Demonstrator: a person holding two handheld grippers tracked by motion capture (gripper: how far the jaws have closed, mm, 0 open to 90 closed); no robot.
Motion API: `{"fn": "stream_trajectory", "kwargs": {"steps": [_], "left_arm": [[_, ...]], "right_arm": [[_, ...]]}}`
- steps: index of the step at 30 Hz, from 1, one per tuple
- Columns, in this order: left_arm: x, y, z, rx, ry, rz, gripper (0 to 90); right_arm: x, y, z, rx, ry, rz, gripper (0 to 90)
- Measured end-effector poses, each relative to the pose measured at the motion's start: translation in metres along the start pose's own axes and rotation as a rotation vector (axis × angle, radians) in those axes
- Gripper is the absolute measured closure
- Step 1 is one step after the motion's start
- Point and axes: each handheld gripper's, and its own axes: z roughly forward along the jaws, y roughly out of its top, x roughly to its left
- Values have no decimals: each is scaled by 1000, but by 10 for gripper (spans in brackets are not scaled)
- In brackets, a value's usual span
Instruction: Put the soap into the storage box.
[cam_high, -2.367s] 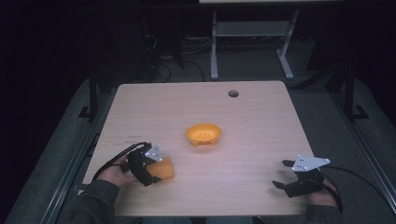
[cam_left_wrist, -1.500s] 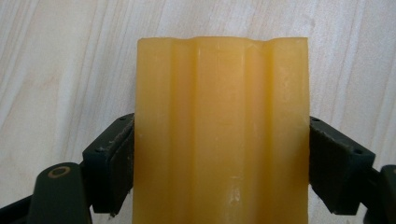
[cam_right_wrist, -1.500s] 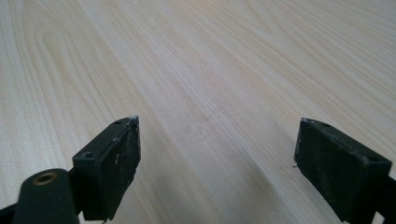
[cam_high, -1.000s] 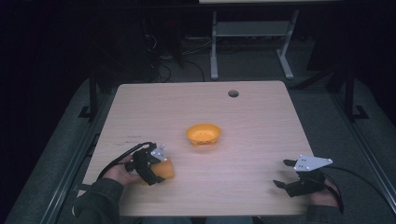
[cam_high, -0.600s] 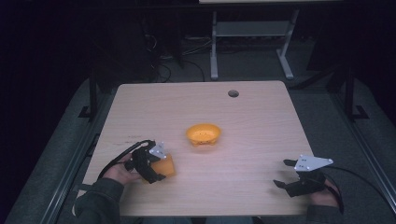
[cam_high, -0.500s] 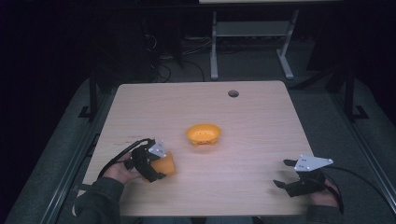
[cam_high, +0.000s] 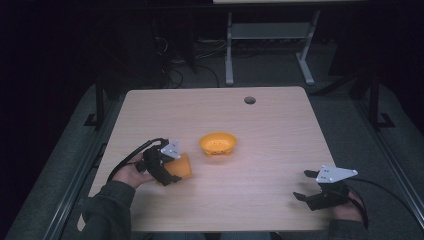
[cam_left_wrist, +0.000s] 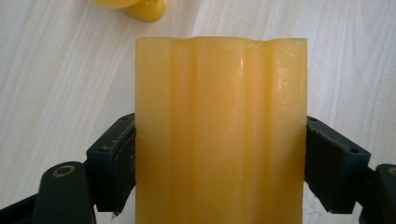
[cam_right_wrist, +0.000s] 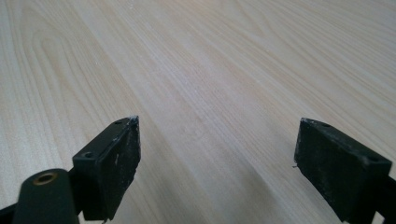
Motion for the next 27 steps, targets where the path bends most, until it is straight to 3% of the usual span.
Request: {"fn": "stream_trajectory", "kwargs": {"steps": [27], "left_arm": [[26,38,-8,-8,-13,48,212]], "right_arm": [[0,0,0,-3,7,-1,140]]}}
